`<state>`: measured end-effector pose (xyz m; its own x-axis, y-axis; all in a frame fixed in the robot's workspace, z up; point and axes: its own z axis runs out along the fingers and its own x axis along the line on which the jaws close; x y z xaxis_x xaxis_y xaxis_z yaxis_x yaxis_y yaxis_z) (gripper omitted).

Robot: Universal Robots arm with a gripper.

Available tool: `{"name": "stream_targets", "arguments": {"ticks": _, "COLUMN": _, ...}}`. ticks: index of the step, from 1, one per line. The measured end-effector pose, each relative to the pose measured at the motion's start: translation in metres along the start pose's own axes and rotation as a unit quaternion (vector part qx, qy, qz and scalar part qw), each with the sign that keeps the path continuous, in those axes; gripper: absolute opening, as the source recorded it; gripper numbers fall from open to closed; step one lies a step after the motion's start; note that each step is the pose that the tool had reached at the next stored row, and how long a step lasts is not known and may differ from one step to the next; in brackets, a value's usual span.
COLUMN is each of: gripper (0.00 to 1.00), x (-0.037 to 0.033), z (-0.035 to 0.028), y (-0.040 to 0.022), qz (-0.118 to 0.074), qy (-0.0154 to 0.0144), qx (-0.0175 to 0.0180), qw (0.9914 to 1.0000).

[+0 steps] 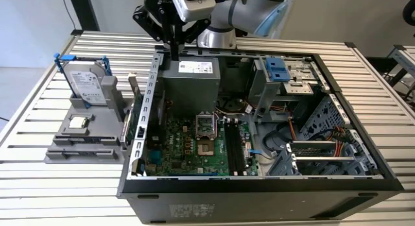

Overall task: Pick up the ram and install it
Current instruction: 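Reach for the ram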

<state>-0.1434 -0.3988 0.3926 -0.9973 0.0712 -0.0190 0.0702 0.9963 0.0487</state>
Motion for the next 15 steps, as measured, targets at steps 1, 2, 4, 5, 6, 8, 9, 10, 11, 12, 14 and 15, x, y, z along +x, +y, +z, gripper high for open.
{"name": "stream_targets", "arguments": {"ticks": 1, "gripper": 0.00, "x": 0.0012, "z": 0.0000, "y": -0.0001, "qz": 0.000, "qy": 0.0000, "qx": 0.0000, "qw": 1.00000}}
{"name": "stream_targets", "arguments": {"ticks": 2, "gripper": 0.00, "x": 0.0024, "z": 0.0000, "y": -0.0002, "qz": 0.000, "qy": 0.0000, "qx": 0.0000, "qw": 1.00000}}
{"name": "stream_targets", "arguments": {"ticks": 4, "gripper": 0.00, "x": 0.0058, "z": -0.0001, "y": -0.0004, "qz": 0.000, "qy": 0.0000, "qx": 0.0000, "qw": 1.00000}}
{"name": "stream_targets", "arguments": {"ticks": 5, "gripper": 0.00, "x": 0.0069, "z": -0.0002, "y": -0.0005, "qz": 0.000, "qy": 0.0000, "qx": 0.0000, "qw": 1.00000}}
{"name": "stream_targets", "arguments": {"ticks": 6, "gripper": 0.00, "x": 0.0082, "z": -0.0002, "y": -0.0006, "qz": 0.000, "qy": 0.0000, "qx": 0.0000, "qw": 1.00000}}
{"name": "stream_targets", "arguments": {"ticks": 8, "gripper": 0.00, "x": 0.0106, "z": -0.0002, "y": -0.0007, "qz": 0.000, "qy": 0.0000, "qx": 0.0000, "qw": 1.00000}}
{"name": "stream_targets", "arguments": {"ticks": 9, "gripper": 0.00, "x": 0.0117, "z": -0.0002, "y": -0.0008, "qz": 0.000, "qy": 0.0000, "qx": -0.0001, "qw": 1.00000}}
{"name": "stream_targets", "arguments": {"ticks": 10, "gripper": 0.00, "x": 0.0131, "z": -0.0003, "y": -0.0009, "qz": 0.000, "qy": 0.0000, "qx": 0.0000, "qw": 1.00000}}
{"name": "stream_targets", "arguments": {"ticks": 11, "gripper": 0.00, "x": 0.0144, "z": -0.0003, "y": -0.0010, "qz": 0.000, "qy": 0.0000, "qx": 0.0000, "qw": 1.00000}}
{"name": "stream_targets", "arguments": {"ticks": 12, "gripper": 0.00, "x": 0.0157, "z": -0.0003, "y": -0.0011, "qz": 0.000, "qy": 0.0000, "qx": 0.0000, "qw": 1.00000}}
{"name": "stream_targets", "arguments": {"ticks": 14, "gripper": 0.00, "x": 0.0184, "z": -0.0004, "y": -0.0013, "qz": 0.000, "qy": 0.0000, "qx": 0.0000, "qw": 1.00000}}
{"name": "stream_targets", "arguments": {"ticks": 15, "gripper": 0.00, "x": 0.0197, "z": -0.0004, "y": -0.0014, "qz": 0.000, "qy": 0.0000, "qx": 0.0000, "qw": 1.00000}}
